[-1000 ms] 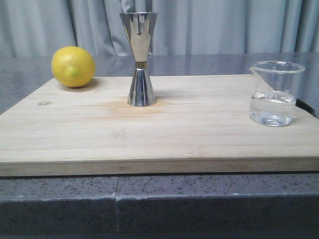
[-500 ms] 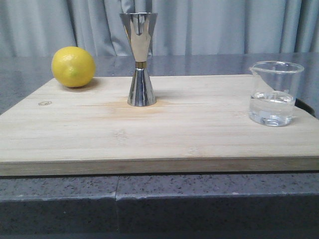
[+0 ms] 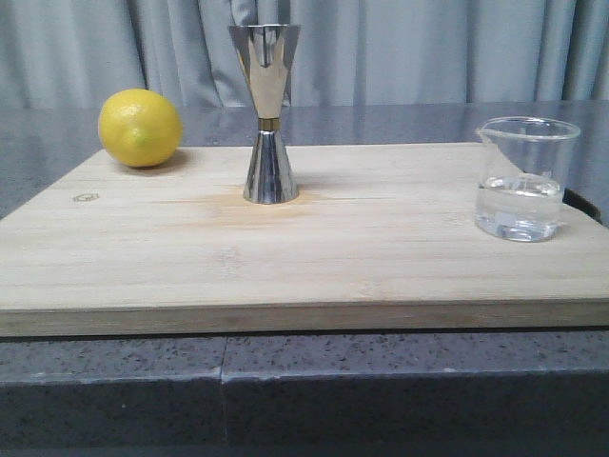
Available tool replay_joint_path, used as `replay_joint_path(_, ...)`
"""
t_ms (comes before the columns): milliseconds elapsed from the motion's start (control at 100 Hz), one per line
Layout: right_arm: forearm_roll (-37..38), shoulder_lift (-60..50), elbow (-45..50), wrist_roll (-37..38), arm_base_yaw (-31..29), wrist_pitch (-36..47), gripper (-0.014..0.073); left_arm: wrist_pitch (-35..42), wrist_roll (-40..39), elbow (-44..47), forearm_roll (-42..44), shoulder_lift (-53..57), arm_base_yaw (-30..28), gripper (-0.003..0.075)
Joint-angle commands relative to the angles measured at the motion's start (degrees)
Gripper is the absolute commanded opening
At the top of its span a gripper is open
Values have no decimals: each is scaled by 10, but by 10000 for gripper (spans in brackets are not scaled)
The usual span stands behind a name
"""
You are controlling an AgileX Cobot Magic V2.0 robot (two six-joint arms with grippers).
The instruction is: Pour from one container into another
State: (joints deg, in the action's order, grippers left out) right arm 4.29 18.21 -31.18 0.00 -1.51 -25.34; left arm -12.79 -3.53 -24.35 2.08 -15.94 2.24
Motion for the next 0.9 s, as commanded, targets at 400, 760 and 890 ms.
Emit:
replay_joint_path(400, 6, 11, -19, 0, 1, 49, 246, 49, -2, -20, 3, -9, -1, 225)
replay_joint_path(760, 13, 11, -19, 0, 1, 45, 576, 50, -2, -20, 4, -9, -1, 556)
replay_joint_path(890, 13, 11, -19, 0, 1, 45, 576, 50, -2, -20, 4, -9, -1, 529)
